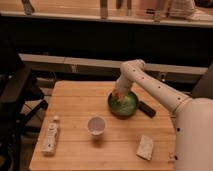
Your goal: Place the pepper in the ceramic bowl
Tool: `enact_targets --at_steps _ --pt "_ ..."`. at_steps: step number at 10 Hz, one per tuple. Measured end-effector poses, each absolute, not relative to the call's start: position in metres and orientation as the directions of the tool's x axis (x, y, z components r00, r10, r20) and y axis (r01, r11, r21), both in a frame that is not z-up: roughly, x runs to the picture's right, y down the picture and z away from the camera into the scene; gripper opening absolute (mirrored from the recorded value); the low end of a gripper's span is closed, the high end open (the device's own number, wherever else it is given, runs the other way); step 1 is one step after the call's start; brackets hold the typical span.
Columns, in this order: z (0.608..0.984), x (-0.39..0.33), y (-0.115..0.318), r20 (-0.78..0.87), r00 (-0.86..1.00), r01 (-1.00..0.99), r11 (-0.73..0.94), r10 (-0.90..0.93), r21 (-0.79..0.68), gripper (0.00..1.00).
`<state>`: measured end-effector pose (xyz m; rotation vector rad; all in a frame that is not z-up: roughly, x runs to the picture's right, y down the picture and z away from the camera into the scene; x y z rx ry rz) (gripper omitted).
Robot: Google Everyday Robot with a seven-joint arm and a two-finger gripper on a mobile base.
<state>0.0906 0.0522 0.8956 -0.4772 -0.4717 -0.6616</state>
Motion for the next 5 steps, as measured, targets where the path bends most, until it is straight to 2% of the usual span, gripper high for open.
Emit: enact_targets --at_steps 2,4,5 --pt "0.8958 0.092 0.0526 0.551 0.694 0.672 0.692 -0.464 -0.265 0.47" --pt "0.8962 0.094 0.053 0.549 0.695 0.671 0.693 -0.464 -0.265 0.5" --pt "0.8961 0.0941 0.0531 0.55 0.695 0.67 0.693 -0.463 -0.264 0.55"
